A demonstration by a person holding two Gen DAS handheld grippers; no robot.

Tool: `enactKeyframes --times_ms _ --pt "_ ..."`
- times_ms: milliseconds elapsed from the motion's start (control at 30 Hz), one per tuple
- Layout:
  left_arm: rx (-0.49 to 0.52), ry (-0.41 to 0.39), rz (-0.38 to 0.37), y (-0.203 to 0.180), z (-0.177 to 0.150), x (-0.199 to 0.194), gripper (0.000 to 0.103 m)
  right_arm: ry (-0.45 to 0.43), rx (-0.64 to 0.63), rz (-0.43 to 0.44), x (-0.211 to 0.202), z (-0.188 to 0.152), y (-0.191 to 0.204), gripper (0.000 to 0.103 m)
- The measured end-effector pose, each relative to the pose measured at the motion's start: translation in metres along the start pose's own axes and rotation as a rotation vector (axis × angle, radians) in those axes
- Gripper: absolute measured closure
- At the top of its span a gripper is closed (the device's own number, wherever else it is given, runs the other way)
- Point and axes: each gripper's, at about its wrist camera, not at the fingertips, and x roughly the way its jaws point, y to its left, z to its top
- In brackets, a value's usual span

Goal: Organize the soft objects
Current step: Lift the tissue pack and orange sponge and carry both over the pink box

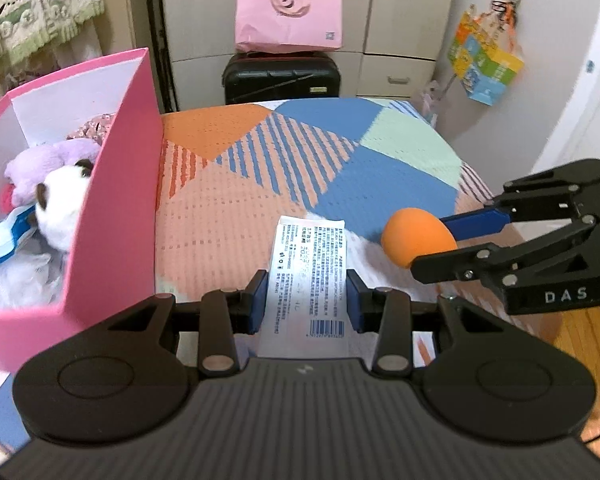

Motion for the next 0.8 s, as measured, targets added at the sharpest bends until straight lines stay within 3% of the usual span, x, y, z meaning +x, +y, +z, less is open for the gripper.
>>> enactKeyframes --times_ms 167,433,800 --pt "0.024 0.027 -0.065 0.001 -0.015 -0.029 0.065 0.010 -0.005 -0.005 -0.017 -0.008 0.028 0.063" --pt "0.041 0.056 -0.146 0.016 -0.035 -0.085 0.065 0.003 -0.020 0.062 -0.044 -0.015 0.069 0.063" --pt "0.035 -0.055 -0.142 0.052 -0.040 -0.153 0.065 -0.061 -0.112 0.144 -0.063 0.007 0.129 0.063"
